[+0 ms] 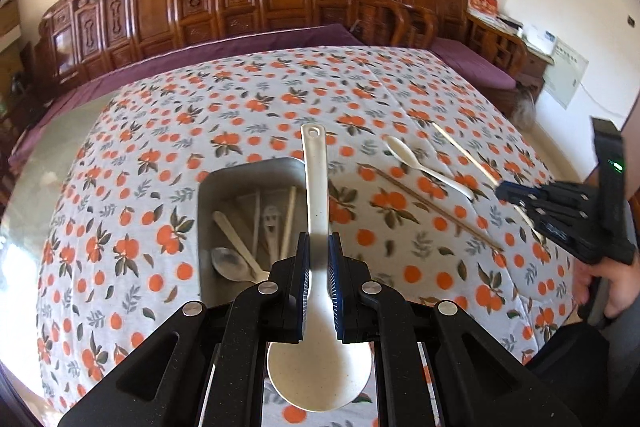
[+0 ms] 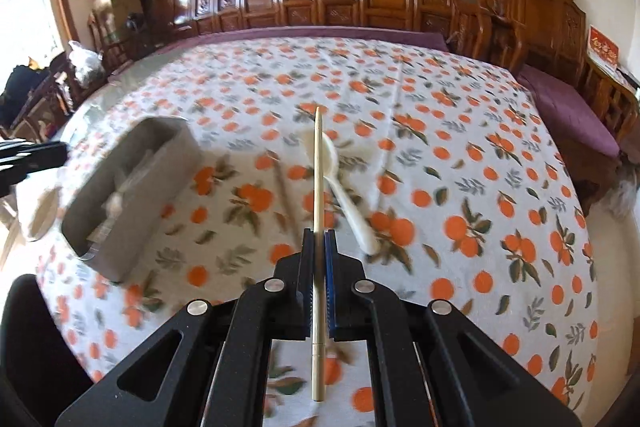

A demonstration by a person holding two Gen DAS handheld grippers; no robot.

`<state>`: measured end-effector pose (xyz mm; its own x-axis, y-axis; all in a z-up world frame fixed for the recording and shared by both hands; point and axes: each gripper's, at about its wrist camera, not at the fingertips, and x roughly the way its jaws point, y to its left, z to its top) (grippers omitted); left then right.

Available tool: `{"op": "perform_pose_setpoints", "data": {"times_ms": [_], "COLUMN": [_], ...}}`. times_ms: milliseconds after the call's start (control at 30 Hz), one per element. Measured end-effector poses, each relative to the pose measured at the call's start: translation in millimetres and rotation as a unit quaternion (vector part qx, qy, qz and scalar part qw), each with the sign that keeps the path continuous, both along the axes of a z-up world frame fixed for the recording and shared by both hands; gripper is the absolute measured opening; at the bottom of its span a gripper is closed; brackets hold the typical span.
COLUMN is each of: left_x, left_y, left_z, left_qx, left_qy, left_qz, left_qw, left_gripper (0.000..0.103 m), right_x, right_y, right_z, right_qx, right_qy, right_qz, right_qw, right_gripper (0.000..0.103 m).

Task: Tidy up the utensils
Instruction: 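Carry the white spoon into the tray and open the left gripper while the right gripper holds the chopstick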

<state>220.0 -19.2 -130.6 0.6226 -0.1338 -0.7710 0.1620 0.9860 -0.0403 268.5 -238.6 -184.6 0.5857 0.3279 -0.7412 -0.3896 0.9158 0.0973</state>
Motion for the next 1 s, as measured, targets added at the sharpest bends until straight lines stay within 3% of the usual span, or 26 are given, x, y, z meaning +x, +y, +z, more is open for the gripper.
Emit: {"op": "perform_pose_setpoints", "data": {"times_ms": [400,700,1000], "left_x": [35.1,49.6,29.2], "left_y": [40.6,57.3,78.9], "left_z": [-39.0,-65.5,-38.6], "left_qx": [-0.002,-0.025,-0.039], "left_qy": [0.045,0.076,0.059], "left_qz": [0.036,0.042,0.040], "left_qw": [0.9983,0.9959,0.9967], "left_gripper": [0.008,0.008,0.018], "right_x": [-40.0,-52.1,-45.1], "right_y": [59.4,101.8,135.3], "right_z": [60.3,59.7,45.5], "right_qx": [0.023,0.016,0.022], "right_qy": [-0.039,-0.026,0.014], "right_qz": [0.064,0.086,0.084], "right_qw": [0.997,0.996,0.996], "right_gripper": [0.006,0.006,0.006]}}
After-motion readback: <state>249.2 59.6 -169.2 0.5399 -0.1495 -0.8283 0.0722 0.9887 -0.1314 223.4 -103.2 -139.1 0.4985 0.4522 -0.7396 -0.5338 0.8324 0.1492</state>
